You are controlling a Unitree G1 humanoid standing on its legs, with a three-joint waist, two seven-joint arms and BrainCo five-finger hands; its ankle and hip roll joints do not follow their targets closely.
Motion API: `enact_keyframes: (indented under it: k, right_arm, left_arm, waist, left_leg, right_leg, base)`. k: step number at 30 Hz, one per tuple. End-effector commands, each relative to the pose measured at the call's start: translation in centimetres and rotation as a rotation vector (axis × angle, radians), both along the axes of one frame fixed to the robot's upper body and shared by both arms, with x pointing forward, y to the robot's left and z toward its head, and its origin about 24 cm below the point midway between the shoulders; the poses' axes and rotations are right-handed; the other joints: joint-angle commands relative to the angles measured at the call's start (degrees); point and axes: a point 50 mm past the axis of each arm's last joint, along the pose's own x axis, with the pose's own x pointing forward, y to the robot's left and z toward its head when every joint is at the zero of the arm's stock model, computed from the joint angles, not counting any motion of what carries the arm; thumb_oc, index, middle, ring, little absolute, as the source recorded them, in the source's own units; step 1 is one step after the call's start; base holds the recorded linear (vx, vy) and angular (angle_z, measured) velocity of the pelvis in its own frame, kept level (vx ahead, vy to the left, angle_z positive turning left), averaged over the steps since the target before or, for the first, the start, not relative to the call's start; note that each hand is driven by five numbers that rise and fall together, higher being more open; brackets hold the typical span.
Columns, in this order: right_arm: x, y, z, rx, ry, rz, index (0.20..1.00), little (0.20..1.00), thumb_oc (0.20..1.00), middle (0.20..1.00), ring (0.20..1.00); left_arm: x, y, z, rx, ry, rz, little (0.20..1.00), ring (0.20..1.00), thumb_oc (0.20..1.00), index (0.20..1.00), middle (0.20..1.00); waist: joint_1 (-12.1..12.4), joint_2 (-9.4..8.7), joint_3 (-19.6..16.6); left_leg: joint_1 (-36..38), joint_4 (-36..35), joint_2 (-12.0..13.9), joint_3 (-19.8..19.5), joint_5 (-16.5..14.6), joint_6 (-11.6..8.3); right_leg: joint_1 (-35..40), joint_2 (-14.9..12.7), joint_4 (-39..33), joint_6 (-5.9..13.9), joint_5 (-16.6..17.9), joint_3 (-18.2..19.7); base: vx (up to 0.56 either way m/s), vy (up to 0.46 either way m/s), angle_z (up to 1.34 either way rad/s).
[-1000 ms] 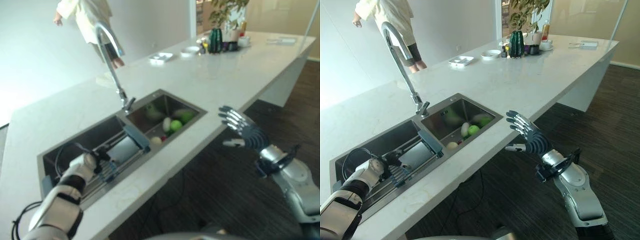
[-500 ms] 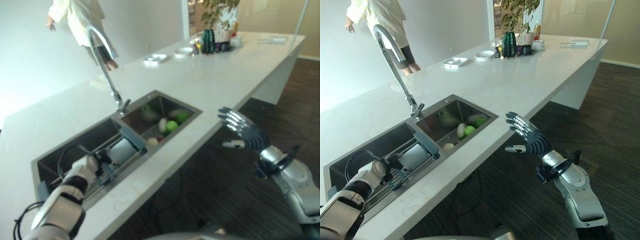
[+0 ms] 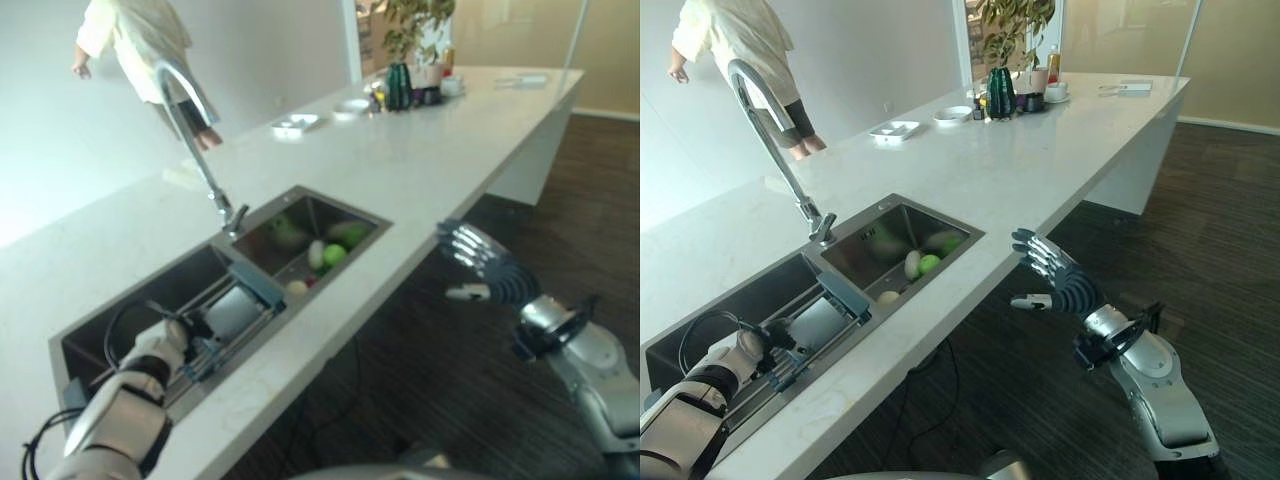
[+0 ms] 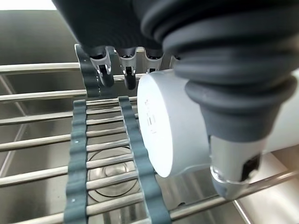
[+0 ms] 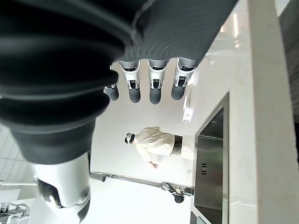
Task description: Place the dishes in the dishwasher.
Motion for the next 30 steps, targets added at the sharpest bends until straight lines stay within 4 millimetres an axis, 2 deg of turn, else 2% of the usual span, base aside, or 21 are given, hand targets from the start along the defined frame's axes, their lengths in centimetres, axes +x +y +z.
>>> enact_keyframes:
  k: [1,10,11,12,13,14,18,22,26,30]
  right_arm:
    - [0.2,0.3,3.8,0.0,-0.164,0.053,1.0,1.0,1.0,1.0,1.0]
    - [0.0,0.1,3.6,-0.007,-0.152,0.05,1.0,1.0,1.0,1.0,1.0]
    - [0.0,0.2,3.6,-0.01,-0.151,0.049,1.0,1.0,1.0,1.0,1.0]
    - [0.0,0.2,3.6,-0.01,-0.151,0.049,1.0,1.0,1.0,1.0,1.0]
    - [0.0,0.2,3.7,-0.009,-0.151,0.048,1.0,1.0,1.0,1.0,1.0]
    - [0.0,0.2,3.7,-0.011,-0.151,0.049,1.0,1.0,1.0,1.0,1.0]
    - [0.2,0.4,3.8,-0.005,-0.155,0.065,1.0,1.0,1.0,1.0,1.0]
    - [0.1,0.5,3.6,0.003,-0.154,0.069,1.0,1.0,1.0,1.0,1.0]
    - [0.0,0.5,3.4,0.009,-0.153,0.071,1.0,1.0,1.0,1.0,1.0]
    - [-0.1,0.6,3.2,0.014,-0.151,0.066,1.0,1.0,1.0,1.0,1.0]
  left_arm:
    - [1.4,1.6,2.4,0.025,-0.063,0.052,1.0,1.0,1.0,1.0,1.0]
    - [0.7,1.6,1.6,0.001,-0.04,0.089,1.0,1.0,1.0,1.0,1.0]
    - [0.3,1.5,1.1,-0.009,-0.002,0.108,0.827,0.827,0.827,0.827,0.827]
    - [-0.1,1.4,0.5,-0.032,0.022,0.129,0.605,0.605,0.605,0.605,0.605]
    - [-0.5,0.8,-0.3,-0.067,0.064,0.125,0.275,0.275,0.275,0.275,0.275]
    - [-0.8,0.5,-0.8,-0.07,0.102,0.12,0.2,0.2,0.2,0.2,0.2]
    - [-3.3,-1.4,-4.0,-0.075,0.279,0.073,0.2,0.2,0.2,0.2,0.2]
    - [-4.5,-3.6,-6.0,-0.068,0.341,0.0,0.2,0.2,0.2,0.2,0.2]
    - [-5.6,-3.9,-6.8,-0.026,0.376,-0.025,0.2,0.2,0.2,0.2,0.2]
    - [-5.5,-3.7,-6.8,0.016,0.339,-0.061,0.2,0.2,0.2,0.2,0.2]
  waist:
    - [-0.43,0.34,1.14]
    - [-1.23,0.39,1.21]
    - [-1.4,0.46,1.23]
    - [-1.55,0.52,1.27]
    - [-1.72,0.56,1.3]
    - [-1.87,0.63,1.27]
    - [-2.82,0.61,1.18]
    - [-3.25,0.21,1.12]
    - [-3.28,0.02,1.08]
    - [-2.79,0.04,1.58]
  left_leg:
    - [1.02,0.5,-1.76,-0.96,-2.28,2.99]
    - [1.28,0.5,-2.0,-0.18,-2.55,3.19]
    - [1.31,0.5,-2.03,-0.07,-2.61,3.22]
    - [1.32,0.5,-2.05,0.0,-2.58,3.24]
    - [1.37,0.5,-2.1,0.05,-2.69,3.33]
    - [1.38,0.5,-2.1,0.16,-2.72,3.34]
    - [1.48,0.5,-2.08,0.48,-2.88,3.4]
    - [1.6,0.5,-2.17,0.62,-3.07,3.6]
    - [1.56,0.5,-2.22,0.56,-3.14,3.69]
    - [1.34,0.5,-2.23,0.11,-2.81,3.58]
  right_leg:
    - [2.64,-0.1,0.96,3.18,-3.14,-0.98]
    - [2.15,-0.2,1.08,3.36,-2.98,-0.63]
    - [2.08,-0.17,1.09,3.39,-2.97,-0.46]
    - [2.01,-0.16,1.12,3.39,-2.93,-0.36]
    - [1.97,-0.08,1.13,3.39,-2.96,-0.2]
    - [1.93,-0.05,1.13,3.38,-2.98,-0.09]
    - [1.5,0.03,1.31,3.43,-3.03,0.37]
    - [1.42,-0.01,1.41,3.48,-3.13,0.62]
    - [1.29,-0.12,1.43,3.47,-3.11,0.57]
    - [1.35,-0.37,1.52,3.56,-3.02,0.14]
  base:
    - [0.0,0.0,0.0]
    - [0.01,0.0,-0.01]
    - [0.01,0.001,-0.11]
    - [0.0,0.003,-0.13]
    - [0.0,0.005,-0.19]
    - [0.0,0.007,-0.15]
    - [-0.02,-0.007,-0.07]
    - [-0.01,-0.002,0.0]
    - [-0.03,-0.012,0.0]
    - [-0.03,-0.013,0.0]
